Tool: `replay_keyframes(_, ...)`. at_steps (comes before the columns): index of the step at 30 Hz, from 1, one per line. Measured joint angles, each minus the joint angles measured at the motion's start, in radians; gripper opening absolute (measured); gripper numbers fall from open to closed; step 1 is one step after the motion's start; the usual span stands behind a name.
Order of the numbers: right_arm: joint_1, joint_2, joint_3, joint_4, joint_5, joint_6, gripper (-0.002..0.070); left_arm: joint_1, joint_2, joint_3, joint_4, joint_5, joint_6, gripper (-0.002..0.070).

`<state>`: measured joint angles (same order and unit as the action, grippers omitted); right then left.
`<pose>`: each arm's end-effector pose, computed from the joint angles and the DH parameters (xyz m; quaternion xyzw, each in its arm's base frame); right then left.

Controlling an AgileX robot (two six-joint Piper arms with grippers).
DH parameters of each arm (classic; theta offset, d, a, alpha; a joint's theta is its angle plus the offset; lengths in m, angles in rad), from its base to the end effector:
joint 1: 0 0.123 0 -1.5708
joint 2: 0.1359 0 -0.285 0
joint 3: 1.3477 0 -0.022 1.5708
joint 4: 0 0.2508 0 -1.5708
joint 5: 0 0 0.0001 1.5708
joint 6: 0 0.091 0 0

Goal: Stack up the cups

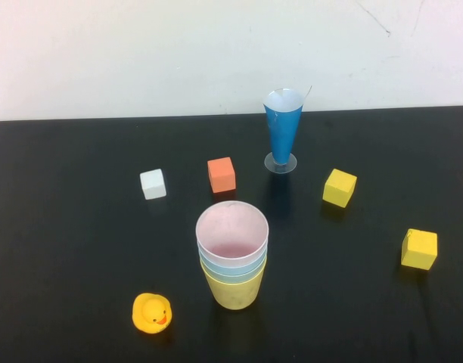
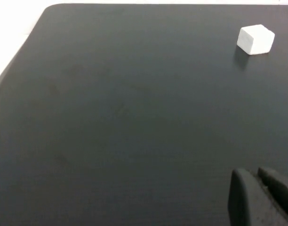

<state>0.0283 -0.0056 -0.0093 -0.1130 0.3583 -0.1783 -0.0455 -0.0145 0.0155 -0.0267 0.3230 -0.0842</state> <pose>0.0527 -0.0021 0.1845 -0.1111 0.7831 -0.0936 0.6047 0.0534 -0.0032 0.1796 -0.0225 0.7853 -0.0512 0.6165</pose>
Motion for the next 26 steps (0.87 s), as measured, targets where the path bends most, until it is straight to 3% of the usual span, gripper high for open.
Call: replay_keyframes(26,-0.133,-0.008,0.029,-0.017,0.002,0.0,-0.0001,0.0,0.0,0.0,0.0,0.0,-0.002,-0.0001)
